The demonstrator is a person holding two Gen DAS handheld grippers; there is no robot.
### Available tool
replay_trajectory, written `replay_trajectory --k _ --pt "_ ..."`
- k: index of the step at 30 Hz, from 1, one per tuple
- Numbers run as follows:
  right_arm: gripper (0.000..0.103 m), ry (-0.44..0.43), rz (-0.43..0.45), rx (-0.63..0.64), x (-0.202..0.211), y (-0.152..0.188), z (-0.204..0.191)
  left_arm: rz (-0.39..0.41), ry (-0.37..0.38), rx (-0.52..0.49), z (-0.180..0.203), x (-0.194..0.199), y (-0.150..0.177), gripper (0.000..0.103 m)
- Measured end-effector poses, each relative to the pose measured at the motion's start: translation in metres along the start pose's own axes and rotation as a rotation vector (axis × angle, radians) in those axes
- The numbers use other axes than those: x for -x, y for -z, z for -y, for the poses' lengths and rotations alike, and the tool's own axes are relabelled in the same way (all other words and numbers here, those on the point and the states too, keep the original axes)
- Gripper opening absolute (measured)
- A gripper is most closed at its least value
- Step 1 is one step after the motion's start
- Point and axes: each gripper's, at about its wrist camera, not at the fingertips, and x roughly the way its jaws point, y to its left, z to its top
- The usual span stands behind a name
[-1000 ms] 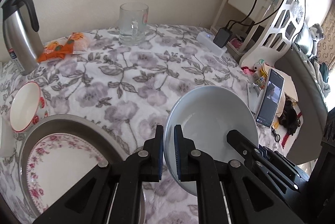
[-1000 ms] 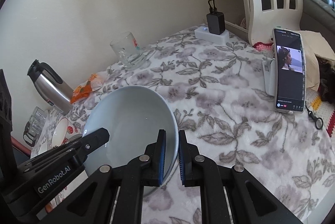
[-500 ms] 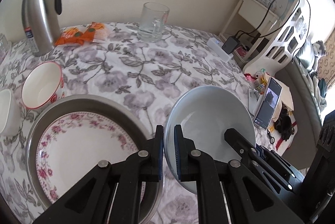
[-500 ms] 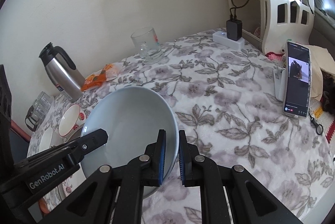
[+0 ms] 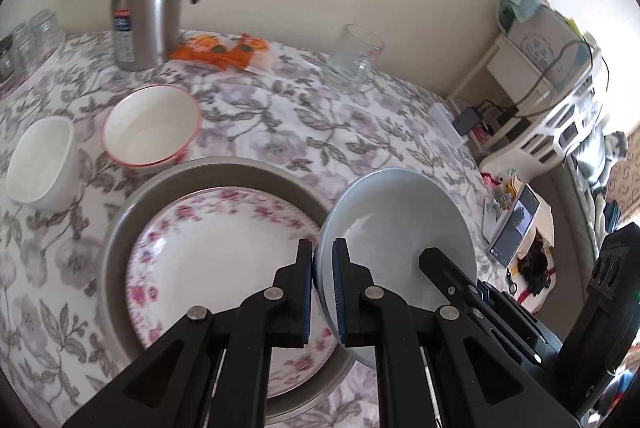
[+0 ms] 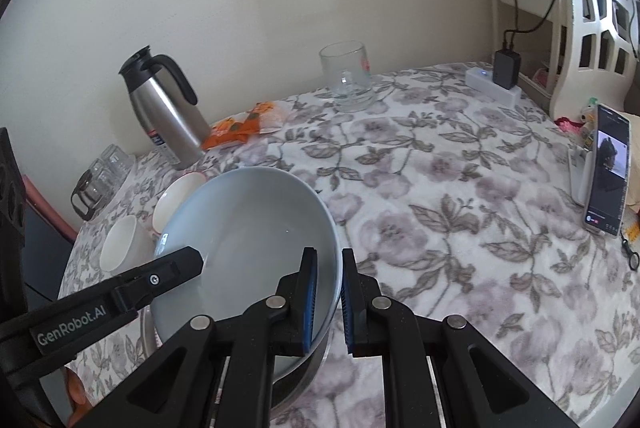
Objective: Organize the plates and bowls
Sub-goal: 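Lift the white bowl and carry it toward the basin with both tools, then lower the white bowl onto the plate inside the basin with both tools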
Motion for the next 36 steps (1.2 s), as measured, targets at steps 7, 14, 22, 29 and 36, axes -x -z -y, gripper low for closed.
replay_trajectory --k 7,14,22,29,36 --pt "0.012 -0.024 -0.019 0.038 -0.006 0.007 -0.032 0.007 -0.006 0.085 -0.035 0.017 0.005 0.010" --pt "0.012 -0.042 -0.047 0.074 -0.014 0.015 -0.061 0.016 -0.022 0.152 -0.066 0.029 0.010 0.010" --pt "0.012 -0.057 -0.094 0.079 -0.031 0.024 -0.077 0.003 -0.048 0.209 -0.092 0.029 0.013 0.010" --pt "0.012 -0.043 -0.131 0.068 -0.046 0.028 -0.075 -0.065 -0.076 0.214 -0.100 0.013 0.016 0.010" --pt "0.012 -0.026 -0.169 0.052 -0.059 0.033 -0.067 -0.104 -0.082 0.219 -0.102 -0.002 0.020 0.010"
